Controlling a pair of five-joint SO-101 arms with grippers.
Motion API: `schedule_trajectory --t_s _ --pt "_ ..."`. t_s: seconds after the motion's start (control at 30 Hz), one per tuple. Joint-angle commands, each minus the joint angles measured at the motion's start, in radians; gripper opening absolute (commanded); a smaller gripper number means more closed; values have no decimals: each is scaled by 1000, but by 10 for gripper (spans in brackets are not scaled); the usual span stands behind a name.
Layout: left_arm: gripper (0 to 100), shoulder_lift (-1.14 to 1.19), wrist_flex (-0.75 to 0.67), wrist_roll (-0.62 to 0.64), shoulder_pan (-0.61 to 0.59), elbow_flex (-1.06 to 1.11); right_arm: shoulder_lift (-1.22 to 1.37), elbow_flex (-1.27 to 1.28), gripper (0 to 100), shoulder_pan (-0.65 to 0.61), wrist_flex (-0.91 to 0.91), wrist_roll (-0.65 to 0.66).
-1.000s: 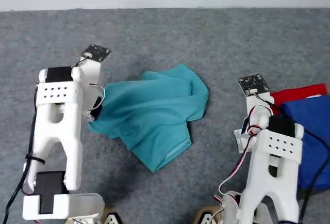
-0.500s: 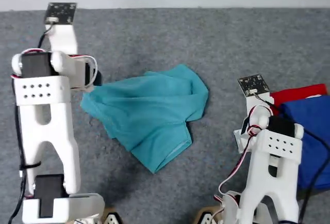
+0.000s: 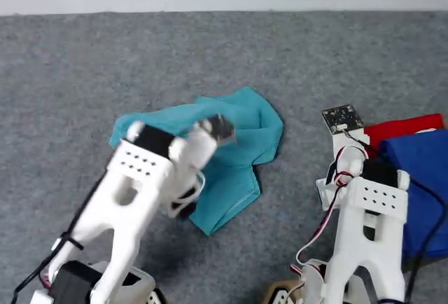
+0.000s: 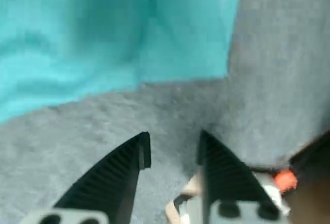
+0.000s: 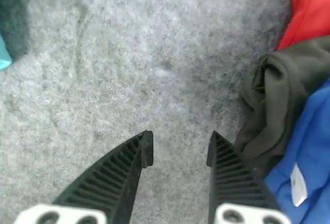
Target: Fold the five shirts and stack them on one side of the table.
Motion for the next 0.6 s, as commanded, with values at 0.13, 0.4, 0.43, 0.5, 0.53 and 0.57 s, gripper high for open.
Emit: schedule_trajectory --t_s 0.13,0.4,0.43,0.5,0.53,0.57 --pt "109 -3 -218 17 49 148 -15 -5 180 5 -16 6" --pt "224 -2 -249 227 216 153 -15 -5 180 4 -16 6" --pt "228 -2 -249 244 218 153 -15 -5 180 4 -16 6" --pt "228 -2 -270 245 215 153 -15 -5 180 5 -16 5" --pt "227 -3 -288 245 212 150 -15 -5 180 5 -16 5" --pt "224 -11 -304 249 203 143 -15 -5 180 5 -16 5"
